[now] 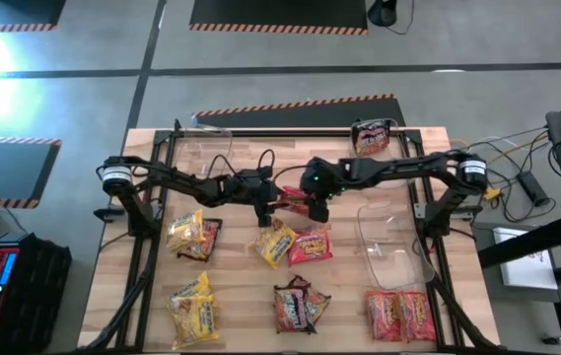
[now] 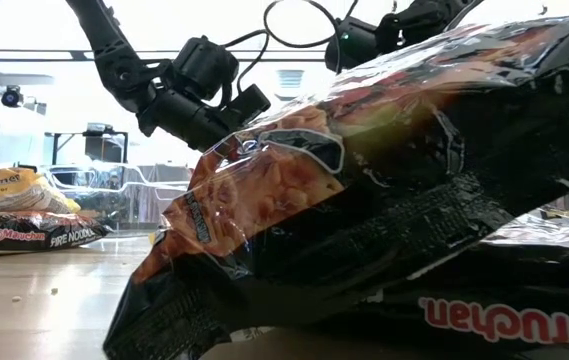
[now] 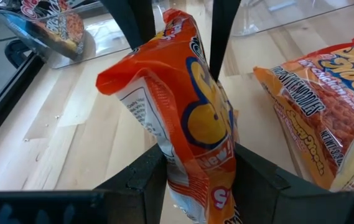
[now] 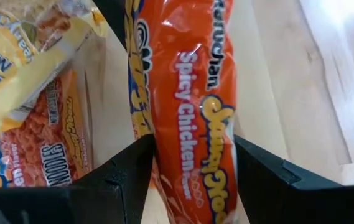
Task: Sort Maruchan noodles
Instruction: Put the orange noodle pack into the bottom transparent bin
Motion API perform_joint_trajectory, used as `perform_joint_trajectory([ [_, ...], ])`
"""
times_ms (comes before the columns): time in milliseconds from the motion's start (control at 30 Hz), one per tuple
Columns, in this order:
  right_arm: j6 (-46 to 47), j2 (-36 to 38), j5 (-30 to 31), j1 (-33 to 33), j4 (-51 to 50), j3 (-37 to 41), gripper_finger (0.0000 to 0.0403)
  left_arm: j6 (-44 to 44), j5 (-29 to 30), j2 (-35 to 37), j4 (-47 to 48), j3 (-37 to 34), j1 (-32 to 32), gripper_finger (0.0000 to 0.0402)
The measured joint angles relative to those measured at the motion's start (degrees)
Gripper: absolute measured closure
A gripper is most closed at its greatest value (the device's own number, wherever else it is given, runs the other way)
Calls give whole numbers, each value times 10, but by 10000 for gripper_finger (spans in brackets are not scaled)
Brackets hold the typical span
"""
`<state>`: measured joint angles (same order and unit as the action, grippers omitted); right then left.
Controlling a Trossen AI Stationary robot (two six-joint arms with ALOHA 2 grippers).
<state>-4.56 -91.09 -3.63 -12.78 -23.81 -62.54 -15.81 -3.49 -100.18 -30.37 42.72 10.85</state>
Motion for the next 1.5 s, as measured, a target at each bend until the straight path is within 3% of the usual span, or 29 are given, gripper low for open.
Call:
perform_joint_trajectory([
  [167,-1,-8,-2,0,-19,-10,219,11,0,0,-1,0,0,266],
  [500,-6,0,-18,0,-33,-10,278,114,0,0,3,10,0,265],
  [733,-8,4,-13,-3,-37,-9,281,152,0,0,2,26,0,230],
  [1000,-10,16,30,-26,-93,-9,284,111,14,26,102,63,3,188],
  [1267,-2,57,75,-40,-189,-47,284,170,84,38,184,79,3,177],
  [1500,21,84,71,-10,-346,-133,281,320,228,34,185,43,4,177],
])
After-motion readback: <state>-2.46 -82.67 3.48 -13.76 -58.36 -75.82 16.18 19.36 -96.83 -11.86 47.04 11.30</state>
